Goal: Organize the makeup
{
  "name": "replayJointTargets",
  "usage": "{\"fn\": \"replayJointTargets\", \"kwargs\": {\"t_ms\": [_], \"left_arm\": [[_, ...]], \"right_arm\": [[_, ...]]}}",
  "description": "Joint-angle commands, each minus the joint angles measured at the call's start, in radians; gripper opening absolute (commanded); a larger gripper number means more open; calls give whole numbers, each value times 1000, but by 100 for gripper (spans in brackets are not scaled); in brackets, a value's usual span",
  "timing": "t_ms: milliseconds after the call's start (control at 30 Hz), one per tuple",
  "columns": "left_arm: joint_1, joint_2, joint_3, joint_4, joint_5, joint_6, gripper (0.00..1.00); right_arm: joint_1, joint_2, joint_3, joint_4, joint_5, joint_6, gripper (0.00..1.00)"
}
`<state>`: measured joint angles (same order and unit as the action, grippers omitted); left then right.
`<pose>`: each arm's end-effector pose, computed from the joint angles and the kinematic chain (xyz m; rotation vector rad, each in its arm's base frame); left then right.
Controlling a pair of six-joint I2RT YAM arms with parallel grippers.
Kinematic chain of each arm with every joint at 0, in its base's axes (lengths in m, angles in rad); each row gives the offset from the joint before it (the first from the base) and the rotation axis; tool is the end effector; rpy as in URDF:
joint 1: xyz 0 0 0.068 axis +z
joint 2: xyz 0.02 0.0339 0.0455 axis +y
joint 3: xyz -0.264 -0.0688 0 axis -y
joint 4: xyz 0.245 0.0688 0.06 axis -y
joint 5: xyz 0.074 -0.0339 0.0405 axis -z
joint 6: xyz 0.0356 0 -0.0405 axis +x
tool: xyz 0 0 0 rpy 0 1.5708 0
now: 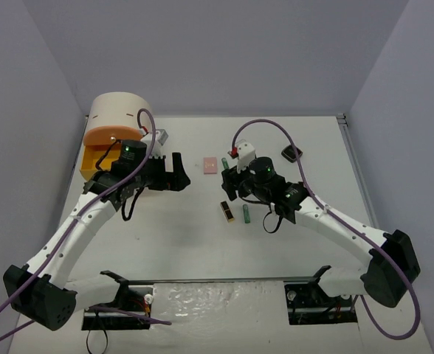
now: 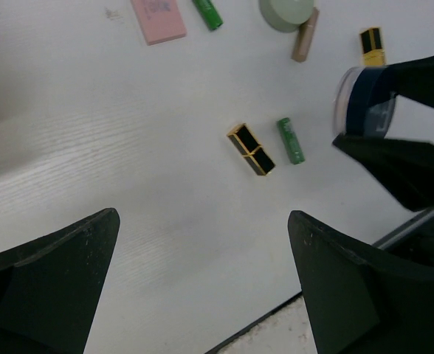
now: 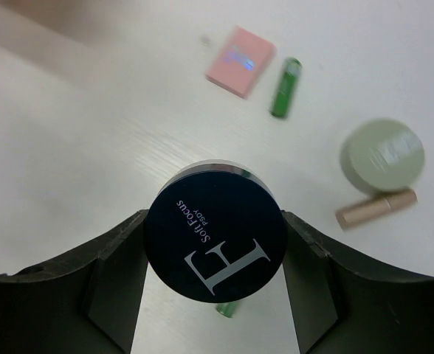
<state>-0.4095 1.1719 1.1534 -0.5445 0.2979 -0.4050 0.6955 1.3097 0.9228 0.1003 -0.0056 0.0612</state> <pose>0.2297 -0.1111 0.3546 0.1873 2.2038 -0.7851 0.2352 0.1966 0.3007 -0.5935 1.7955 0.5273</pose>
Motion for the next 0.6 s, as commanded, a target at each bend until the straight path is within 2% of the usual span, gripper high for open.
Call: {"fn": "replayJointTargets", "kwargs": {"t_ms": [0,233,467,567], "left_arm": [[5,-57,110,19,165,-104,97],[3,-91,120,56,268,-225,97],[-7,-102,82,69,300,-273,96],[-19,-99,49,100,311,-305,92]], "right_arm": [[71,-85,3,177,-225,-192,8],[144,-59,61,208,-393,-275,8],[167,-33,96,249,-434,-279,8],[172,-26,104,259,-441,-279,8]]}}
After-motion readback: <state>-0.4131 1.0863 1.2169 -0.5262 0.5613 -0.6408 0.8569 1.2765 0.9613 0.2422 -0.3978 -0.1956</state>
